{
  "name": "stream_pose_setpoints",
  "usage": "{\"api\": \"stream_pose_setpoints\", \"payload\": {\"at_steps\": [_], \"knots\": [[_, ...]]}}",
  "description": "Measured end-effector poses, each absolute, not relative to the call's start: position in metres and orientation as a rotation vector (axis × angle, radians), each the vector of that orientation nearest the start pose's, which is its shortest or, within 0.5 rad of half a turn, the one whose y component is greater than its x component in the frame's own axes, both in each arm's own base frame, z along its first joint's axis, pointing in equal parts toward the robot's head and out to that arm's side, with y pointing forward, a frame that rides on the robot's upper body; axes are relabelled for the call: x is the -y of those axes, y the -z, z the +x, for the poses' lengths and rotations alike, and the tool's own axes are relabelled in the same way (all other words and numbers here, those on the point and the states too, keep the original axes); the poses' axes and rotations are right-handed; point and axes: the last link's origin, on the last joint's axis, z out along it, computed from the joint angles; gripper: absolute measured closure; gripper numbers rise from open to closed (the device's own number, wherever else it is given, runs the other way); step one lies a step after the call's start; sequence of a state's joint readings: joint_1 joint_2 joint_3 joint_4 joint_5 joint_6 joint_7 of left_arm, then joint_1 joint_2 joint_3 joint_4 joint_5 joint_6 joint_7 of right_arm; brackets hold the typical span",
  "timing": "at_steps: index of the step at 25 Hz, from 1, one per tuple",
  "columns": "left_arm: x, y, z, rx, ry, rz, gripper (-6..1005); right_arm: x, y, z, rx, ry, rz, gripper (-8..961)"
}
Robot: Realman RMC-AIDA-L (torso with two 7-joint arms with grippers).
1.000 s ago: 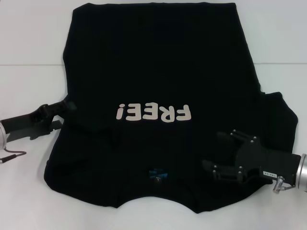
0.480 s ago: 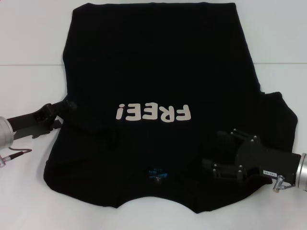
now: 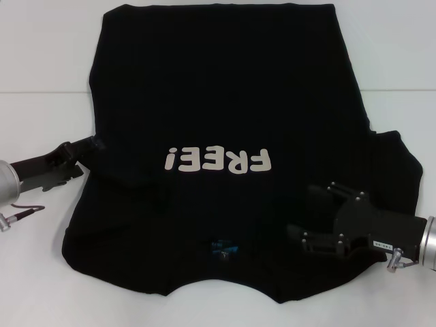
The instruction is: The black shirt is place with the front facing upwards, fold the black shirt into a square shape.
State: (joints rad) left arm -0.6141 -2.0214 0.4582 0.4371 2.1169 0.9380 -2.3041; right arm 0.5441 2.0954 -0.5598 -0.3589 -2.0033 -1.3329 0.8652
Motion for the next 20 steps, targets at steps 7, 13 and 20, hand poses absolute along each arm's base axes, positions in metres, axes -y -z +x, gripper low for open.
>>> {"api": "stream_pose_setpoints", "payload": {"at_steps": [7, 13, 20], "knots": [[-0.394, -0.016, -0.341, 1.851, 0.741, -1.571, 115, -0.322, 0.048, 0.292, -0.365, -0.593, -2.597, 12], [-0.401, -0.012, -0.334, 1.832, 0.737, -1.571, 116, -0.321, 0.048, 0.292, -0.368, -0.596, -2.598, 12], [-0.404, -0.011, -0.331, 1.827, 0.741, -1.572, 120, -0.320, 0.048, 0.292, -0.369, -0.597, -2.598, 11]]}}
